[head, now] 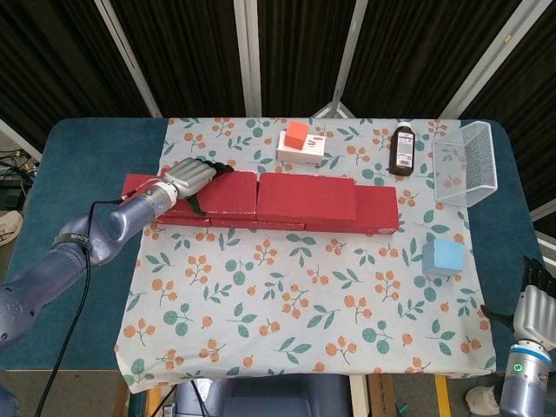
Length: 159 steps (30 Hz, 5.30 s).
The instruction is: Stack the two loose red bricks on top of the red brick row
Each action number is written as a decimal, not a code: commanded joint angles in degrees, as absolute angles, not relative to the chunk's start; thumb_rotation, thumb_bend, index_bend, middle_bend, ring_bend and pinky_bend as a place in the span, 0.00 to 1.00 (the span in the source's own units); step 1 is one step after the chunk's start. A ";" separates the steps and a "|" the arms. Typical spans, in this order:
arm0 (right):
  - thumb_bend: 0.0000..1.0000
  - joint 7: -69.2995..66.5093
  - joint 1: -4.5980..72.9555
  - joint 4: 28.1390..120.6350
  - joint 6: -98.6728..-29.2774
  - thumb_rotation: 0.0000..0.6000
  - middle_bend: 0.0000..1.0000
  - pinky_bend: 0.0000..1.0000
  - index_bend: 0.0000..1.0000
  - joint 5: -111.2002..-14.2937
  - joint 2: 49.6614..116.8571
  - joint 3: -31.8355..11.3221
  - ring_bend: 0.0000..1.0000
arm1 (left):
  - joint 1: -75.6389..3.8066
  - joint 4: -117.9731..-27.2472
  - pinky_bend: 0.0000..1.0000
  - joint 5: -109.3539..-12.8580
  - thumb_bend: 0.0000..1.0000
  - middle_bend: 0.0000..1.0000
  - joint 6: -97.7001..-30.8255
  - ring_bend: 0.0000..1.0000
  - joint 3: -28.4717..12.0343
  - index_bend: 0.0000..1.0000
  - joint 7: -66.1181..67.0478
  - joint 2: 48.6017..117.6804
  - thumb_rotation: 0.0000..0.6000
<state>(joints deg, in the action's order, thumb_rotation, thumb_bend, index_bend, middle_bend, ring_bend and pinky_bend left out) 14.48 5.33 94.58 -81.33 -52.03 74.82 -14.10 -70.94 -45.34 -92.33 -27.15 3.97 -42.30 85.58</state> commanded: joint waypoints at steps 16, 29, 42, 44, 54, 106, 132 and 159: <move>0.12 15.16 5.32 94.60 -81.92 1.00 0.05 0.00 0.00 -51.31 75.18 -14.52 0.05 | -71.54 -44.73 0.30 -92.87 0.00 0.30 -27.49 0.22 5.53 0.39 -44.62 85.88 1.00; 0.12 15.74 5.37 94.53 -82.20 1.00 0.05 0.00 0.00 -50.85 75.51 -14.73 0.05 | -71.93 -43.54 0.26 -92.52 0.00 0.23 -26.77 0.18 5.96 0.31 -45.13 86.79 1.00; 0.12 16.28 5.36 94.89 -82.34 1.00 0.05 0.00 0.00 -50.15 75.57 -14.97 0.05 | -72.54 -44.95 0.19 -91.35 0.00 0.03 -24.35 0.01 5.76 0.13 -44.81 86.00 1.00; 0.12 16.37 5.35 94.91 -82.43 1.00 0.05 0.00 0.00 -50.04 75.60 -15.01 0.05 | -72.61 -45.01 0.19 -91.20 0.00 0.02 -24.12 0.00 5.71 0.12 -44.85 86.03 1.00; 0.12 17.00 5.42 94.95 -82.64 1.00 0.05 0.00 0.00 -49.25 75.78 -15.30 0.05 | -72.80 -44.85 0.18 -91.33 0.00 0.00 -24.46 0.00 5.67 0.10 -44.45 86.16 1.00; 0.12 14.90 4.11 98.81 -83.44 1.00 0.05 0.00 0.00 -50.65 73.51 -14.71 0.06 | -55.00 -63.53 0.14 -74.07 0.00 0.24 -33.80 0.00 0.53 0.23 -26.49 68.44 1.00; 0.12 13.81 3.96 99.00 -82.95 1.00 0.05 0.00 0.00 -50.72 73.10 -14.74 0.07 | -53.02 -58.55 0.14 -80.01 0.00 0.27 -32.64 0.00 -1.00 0.25 -29.96 74.00 1.00; 0.12 13.83 3.97 99.44 -82.95 1.00 0.05 0.00 0.00 -50.41 72.88 -14.71 0.07 | -52.76 -58.46 0.14 -84.48 0.00 0.28 -35.46 0.00 -1.28 0.33 -35.31 73.43 1.00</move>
<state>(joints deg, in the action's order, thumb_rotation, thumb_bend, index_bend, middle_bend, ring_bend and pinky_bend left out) 13.84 3.97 99.45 -82.95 -50.41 72.87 -14.71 -52.82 -58.31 -84.45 -35.36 -1.27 -35.31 73.67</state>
